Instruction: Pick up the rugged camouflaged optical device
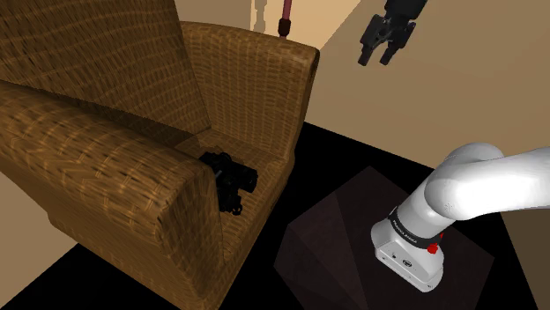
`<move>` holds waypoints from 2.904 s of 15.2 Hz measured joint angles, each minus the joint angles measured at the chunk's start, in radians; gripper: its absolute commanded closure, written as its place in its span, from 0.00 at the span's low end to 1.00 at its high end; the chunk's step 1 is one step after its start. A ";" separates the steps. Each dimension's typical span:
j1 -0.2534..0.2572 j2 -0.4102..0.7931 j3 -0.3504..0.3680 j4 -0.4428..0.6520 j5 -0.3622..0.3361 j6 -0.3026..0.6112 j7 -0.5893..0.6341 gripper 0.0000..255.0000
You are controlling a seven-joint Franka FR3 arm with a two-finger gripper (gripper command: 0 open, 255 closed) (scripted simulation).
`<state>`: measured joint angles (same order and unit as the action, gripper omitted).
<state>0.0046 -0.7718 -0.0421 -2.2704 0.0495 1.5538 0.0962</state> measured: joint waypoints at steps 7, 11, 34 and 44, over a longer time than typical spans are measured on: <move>0.042 0.050 0.080 -0.067 0.048 0.102 0.052 0.00; 0.076 0.109 0.141 -0.105 0.083 0.187 0.088 0.00; 0.229 0.726 0.477 -0.010 0.085 0.644 0.345 0.00; 0.306 1.006 0.515 0.118 -0.049 0.755 0.479 0.00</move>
<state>0.3106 0.2347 0.4725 -2.1521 0.0002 2.3088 0.5750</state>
